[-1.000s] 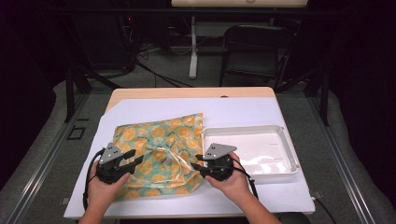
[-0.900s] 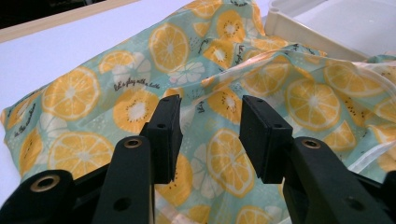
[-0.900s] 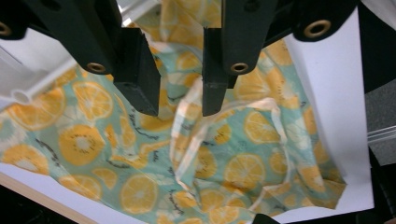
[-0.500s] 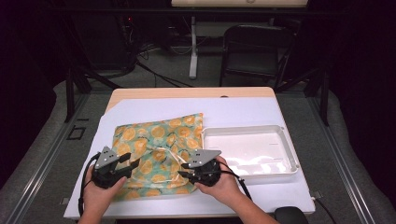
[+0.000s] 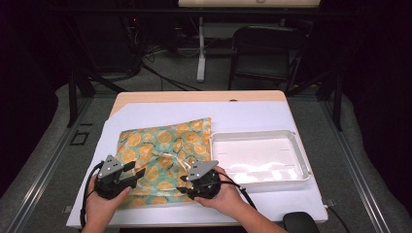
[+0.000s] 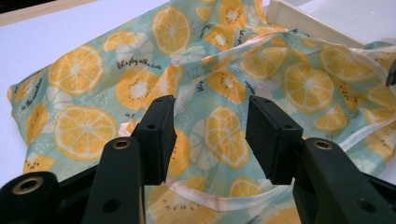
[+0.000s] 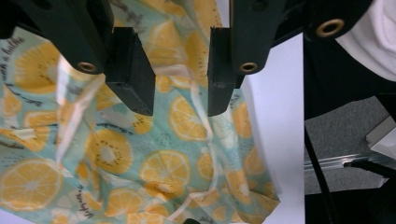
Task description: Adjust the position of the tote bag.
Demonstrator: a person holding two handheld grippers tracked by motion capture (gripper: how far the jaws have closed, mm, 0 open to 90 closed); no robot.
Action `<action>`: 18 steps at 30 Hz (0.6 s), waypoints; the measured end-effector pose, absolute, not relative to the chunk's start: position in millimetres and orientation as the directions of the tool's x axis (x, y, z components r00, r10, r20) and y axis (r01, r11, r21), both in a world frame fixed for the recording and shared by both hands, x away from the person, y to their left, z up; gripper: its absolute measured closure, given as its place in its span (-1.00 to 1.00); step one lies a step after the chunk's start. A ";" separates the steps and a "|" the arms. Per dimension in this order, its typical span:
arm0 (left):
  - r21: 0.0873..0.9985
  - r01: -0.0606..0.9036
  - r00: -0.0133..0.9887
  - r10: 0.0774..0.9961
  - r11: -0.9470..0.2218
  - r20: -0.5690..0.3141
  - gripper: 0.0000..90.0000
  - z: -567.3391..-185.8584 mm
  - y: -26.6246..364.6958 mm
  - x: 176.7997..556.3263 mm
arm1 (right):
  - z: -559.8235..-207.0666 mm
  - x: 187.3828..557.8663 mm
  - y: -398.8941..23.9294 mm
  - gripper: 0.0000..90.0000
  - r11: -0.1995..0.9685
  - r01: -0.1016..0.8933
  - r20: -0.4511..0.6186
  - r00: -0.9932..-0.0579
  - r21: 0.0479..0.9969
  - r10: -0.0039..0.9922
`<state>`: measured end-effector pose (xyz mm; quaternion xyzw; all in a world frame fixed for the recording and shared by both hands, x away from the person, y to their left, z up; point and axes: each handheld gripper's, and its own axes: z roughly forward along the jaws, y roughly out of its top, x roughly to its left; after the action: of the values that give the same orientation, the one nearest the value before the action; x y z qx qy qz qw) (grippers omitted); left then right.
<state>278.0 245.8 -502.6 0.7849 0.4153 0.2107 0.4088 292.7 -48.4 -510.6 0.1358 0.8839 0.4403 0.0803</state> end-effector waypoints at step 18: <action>0.803 0.473 0.602 0.798 -0.362 0.005 0.09 -507.6 236.9 278.4 | -531.0 293.0 -30.7 0.47 0.662 0.156 -0.048 -0.959 0.733 0.280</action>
<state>278.4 236.9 -507.6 0.7998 0.3974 0.2026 0.4016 293.0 -30.7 -531.0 0.1201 0.9081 0.3934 0.0784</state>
